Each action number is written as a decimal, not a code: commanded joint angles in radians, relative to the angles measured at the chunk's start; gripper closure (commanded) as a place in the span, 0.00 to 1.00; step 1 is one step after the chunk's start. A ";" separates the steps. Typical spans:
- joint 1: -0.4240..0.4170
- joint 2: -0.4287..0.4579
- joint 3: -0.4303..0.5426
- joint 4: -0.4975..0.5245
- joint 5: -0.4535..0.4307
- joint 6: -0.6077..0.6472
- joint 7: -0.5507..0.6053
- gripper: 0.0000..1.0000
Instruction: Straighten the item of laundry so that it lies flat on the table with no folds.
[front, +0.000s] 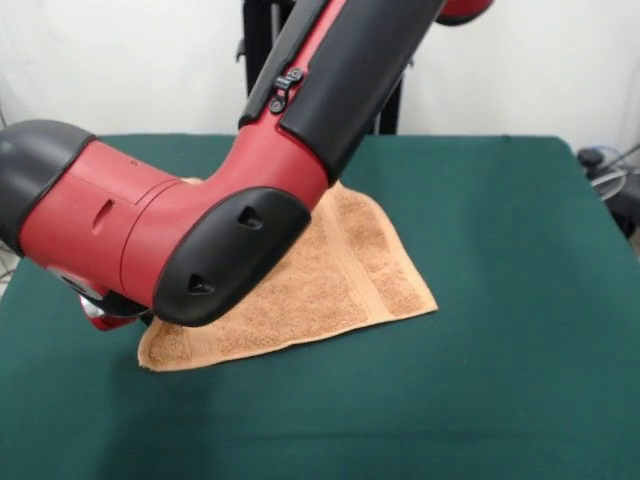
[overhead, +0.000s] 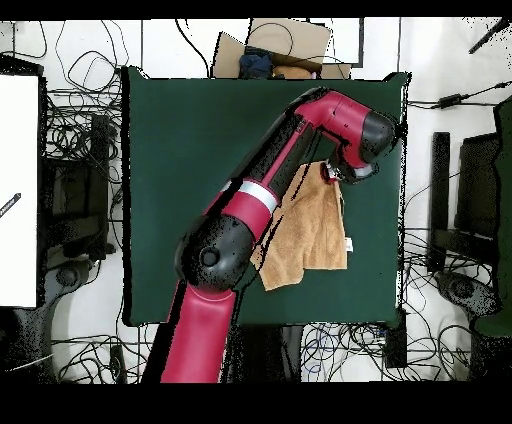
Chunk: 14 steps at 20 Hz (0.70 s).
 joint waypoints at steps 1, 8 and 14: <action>0.005 -0.009 -0.027 -0.149 0.063 0.144 0.312 1.00; 0.010 -0.014 -0.035 -0.144 0.056 0.135 0.327 1.00; 0.012 -0.019 -0.043 -0.145 0.051 0.128 0.343 1.00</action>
